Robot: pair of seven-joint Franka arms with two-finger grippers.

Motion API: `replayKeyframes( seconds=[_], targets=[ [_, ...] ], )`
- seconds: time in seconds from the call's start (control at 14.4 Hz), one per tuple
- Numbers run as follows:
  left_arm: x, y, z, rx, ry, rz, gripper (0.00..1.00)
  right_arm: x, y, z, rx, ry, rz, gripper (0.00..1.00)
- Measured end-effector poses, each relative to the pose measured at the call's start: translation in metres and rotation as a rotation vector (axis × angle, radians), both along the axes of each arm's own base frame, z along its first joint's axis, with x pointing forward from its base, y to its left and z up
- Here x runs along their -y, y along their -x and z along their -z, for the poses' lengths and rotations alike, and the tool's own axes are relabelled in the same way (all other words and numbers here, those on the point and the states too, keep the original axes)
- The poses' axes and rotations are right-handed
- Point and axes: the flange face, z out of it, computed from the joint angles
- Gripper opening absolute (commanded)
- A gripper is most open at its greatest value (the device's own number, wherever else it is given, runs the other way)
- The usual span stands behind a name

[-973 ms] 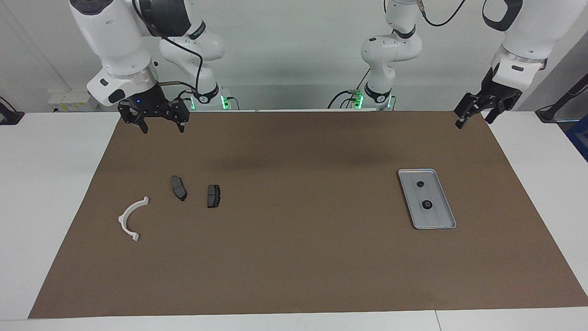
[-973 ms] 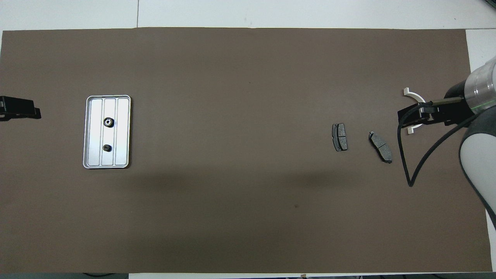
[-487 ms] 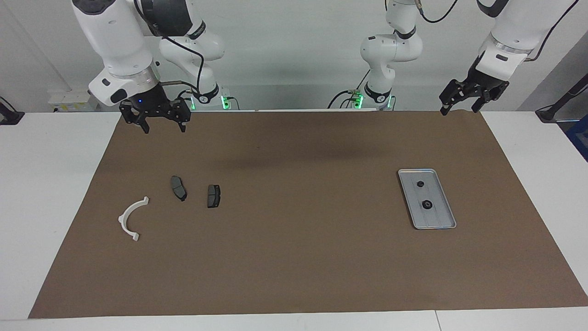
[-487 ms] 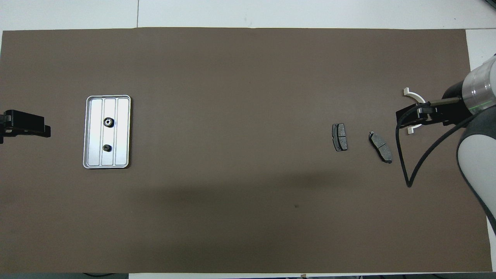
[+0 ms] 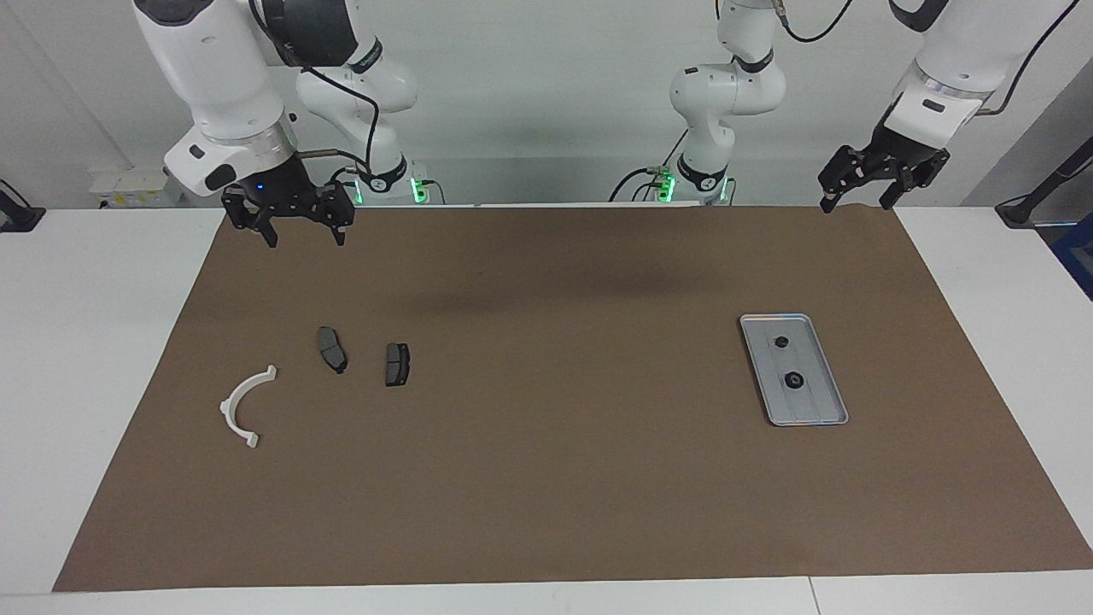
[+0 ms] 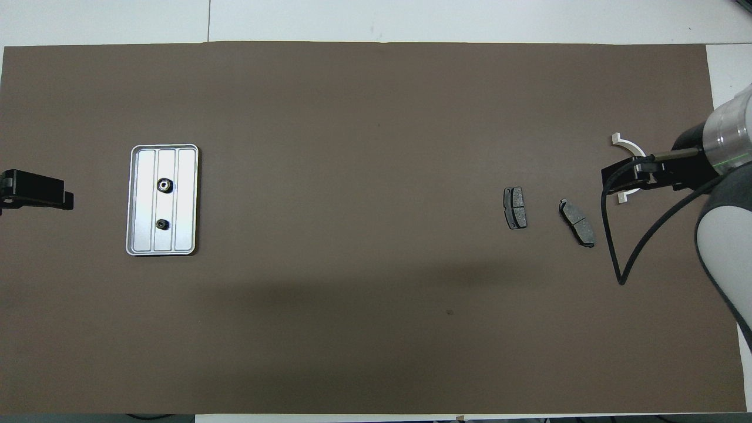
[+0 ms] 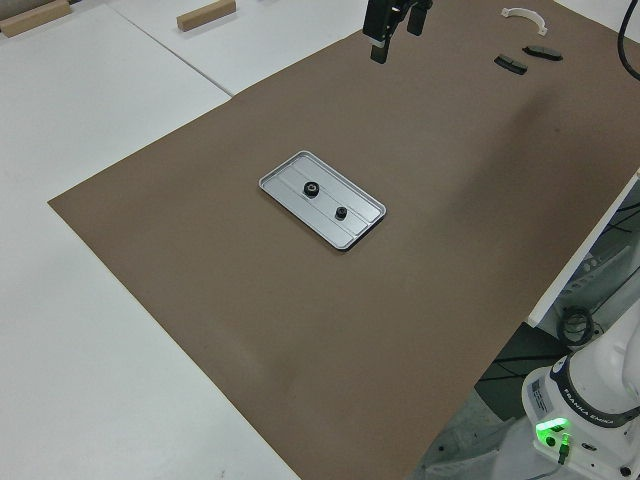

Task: Pick bearing gear from pile to tray

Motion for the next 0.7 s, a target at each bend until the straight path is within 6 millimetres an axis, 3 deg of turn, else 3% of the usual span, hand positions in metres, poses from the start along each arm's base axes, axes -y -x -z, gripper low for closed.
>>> replayKeyframes(
  seconds=[0.35, 0.7],
  targets=[
    [0.001, -0.003, 0.025, 0.007, 0.0, 0.011, 1.0, 0.002, 0.006, -0.011, 0.02, -0.002, 0.002, 1.0],
    [0.024, 0.001, 0.022, 0.017, 0.0, 0.056, 1.0, 0.001, 0.006, -0.011, 0.019, -0.001, 0.001, 1.0]
  ],
)
